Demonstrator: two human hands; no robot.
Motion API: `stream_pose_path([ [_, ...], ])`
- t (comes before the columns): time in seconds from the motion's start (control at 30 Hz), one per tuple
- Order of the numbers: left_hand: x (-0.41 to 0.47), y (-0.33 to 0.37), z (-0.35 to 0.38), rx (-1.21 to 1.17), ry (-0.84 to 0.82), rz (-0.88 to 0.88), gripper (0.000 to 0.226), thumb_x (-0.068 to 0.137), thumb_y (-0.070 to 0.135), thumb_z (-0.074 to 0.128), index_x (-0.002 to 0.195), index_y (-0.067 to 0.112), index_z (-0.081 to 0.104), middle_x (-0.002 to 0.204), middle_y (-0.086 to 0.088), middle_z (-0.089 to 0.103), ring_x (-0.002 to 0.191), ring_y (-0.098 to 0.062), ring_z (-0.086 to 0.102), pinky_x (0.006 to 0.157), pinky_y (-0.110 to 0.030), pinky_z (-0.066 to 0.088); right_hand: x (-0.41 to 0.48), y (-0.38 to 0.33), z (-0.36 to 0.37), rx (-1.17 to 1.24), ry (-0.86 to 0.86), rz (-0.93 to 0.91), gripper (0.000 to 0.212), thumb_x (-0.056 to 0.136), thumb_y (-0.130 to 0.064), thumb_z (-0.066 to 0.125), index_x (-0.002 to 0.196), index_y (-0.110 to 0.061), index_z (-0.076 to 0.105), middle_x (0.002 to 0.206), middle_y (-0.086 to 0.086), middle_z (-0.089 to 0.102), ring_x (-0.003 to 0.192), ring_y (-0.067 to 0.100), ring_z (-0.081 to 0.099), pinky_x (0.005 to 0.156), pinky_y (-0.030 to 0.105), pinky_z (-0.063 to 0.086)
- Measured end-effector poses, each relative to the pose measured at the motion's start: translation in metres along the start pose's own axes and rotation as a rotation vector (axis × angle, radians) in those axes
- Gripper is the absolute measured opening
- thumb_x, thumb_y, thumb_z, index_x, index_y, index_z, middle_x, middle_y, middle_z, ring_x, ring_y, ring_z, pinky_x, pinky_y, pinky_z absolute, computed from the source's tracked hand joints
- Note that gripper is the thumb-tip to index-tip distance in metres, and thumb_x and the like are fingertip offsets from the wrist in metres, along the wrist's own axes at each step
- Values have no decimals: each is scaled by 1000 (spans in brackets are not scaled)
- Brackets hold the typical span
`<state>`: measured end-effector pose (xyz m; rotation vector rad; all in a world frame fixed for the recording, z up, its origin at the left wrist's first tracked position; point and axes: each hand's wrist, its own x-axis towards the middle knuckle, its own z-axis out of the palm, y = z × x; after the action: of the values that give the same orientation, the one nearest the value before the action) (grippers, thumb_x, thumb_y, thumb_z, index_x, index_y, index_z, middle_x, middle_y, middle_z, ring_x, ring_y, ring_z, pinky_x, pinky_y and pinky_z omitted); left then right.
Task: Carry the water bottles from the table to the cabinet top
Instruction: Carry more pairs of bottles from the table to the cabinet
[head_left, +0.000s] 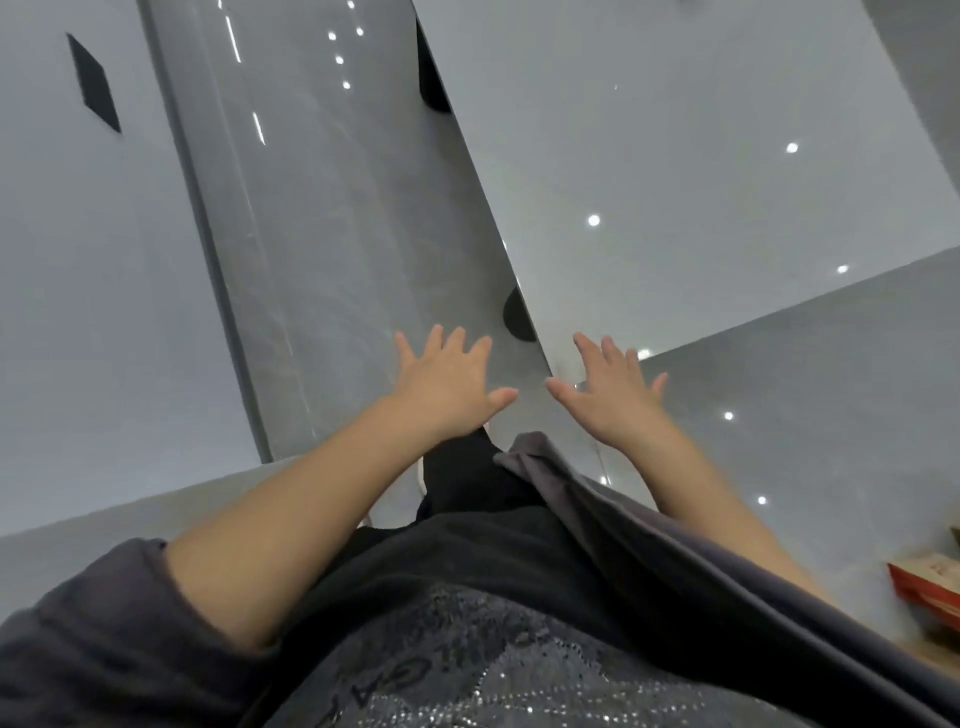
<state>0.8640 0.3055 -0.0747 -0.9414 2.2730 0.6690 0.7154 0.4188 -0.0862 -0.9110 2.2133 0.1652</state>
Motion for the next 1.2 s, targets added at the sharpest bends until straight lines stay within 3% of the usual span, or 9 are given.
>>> stream_pose_path([
  [0.6,201,-123,-219,175,-54,105,76,95,63,31,155,22,10,163,-9,7,150,-30,-3,115,-63,-2,224,-144,-149,110,36,148,71,95,-57,41,155,-30,12,164,4,9,150,34,5,114,65,5],
  [1.0,361,-113,-360,378,1,346,71,95,60,35,152,21,18,161,-9,12,149,-31,2,115,-63,1,316,-177,-243,340,158,343,73,98,-52,41,156,-28,4,165,6,-3,151,33,-7,119,55,9],
  [1.2,472,-93,-436,517,-51,497,73,93,63,34,151,21,18,157,-7,23,148,-30,10,114,-62,6,385,-200,-297,616,275,507,80,95,-49,51,156,-28,3,165,5,-2,152,30,-4,119,53,13],
])
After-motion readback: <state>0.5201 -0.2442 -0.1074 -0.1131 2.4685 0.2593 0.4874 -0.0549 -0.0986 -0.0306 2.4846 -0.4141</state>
